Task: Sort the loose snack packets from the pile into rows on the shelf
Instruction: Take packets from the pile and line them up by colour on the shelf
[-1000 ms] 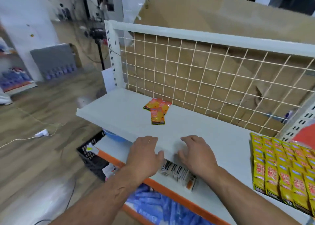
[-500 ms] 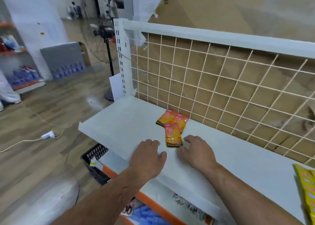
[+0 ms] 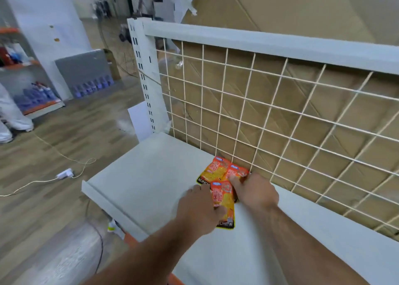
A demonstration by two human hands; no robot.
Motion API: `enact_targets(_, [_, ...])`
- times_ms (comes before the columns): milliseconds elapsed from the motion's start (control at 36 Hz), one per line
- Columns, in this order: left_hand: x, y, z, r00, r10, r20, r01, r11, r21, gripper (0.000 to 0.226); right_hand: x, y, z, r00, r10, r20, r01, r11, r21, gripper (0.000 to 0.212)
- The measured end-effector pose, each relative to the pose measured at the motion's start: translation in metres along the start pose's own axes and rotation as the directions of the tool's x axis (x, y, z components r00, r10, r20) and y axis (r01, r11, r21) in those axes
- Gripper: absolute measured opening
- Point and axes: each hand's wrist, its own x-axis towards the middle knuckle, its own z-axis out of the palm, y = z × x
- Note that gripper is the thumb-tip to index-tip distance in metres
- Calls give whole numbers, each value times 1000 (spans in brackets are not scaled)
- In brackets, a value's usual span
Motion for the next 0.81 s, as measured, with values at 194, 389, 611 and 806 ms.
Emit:
enact_targets(194, [8,-7,-8,999,-34,29,36,996,-83,47,9,-3,1,998,46,40,-48,999,27,57])
enact_targets(389, [8,-12,-14,998,-26,61,37,982,-184,29,3,-2,-9,982,111,152,-139,973,187,44])
enact_targets(611, [-2,-31,-20,992,-1,126,35,963,-267,36,-18,13,-2,965,225,134,-261,819,511,21])
enact_targets(806, [-15,-42,-28,980,76,184,21,880,-474,24,-71,27,-22,953,190,234,-302,585,753,25])
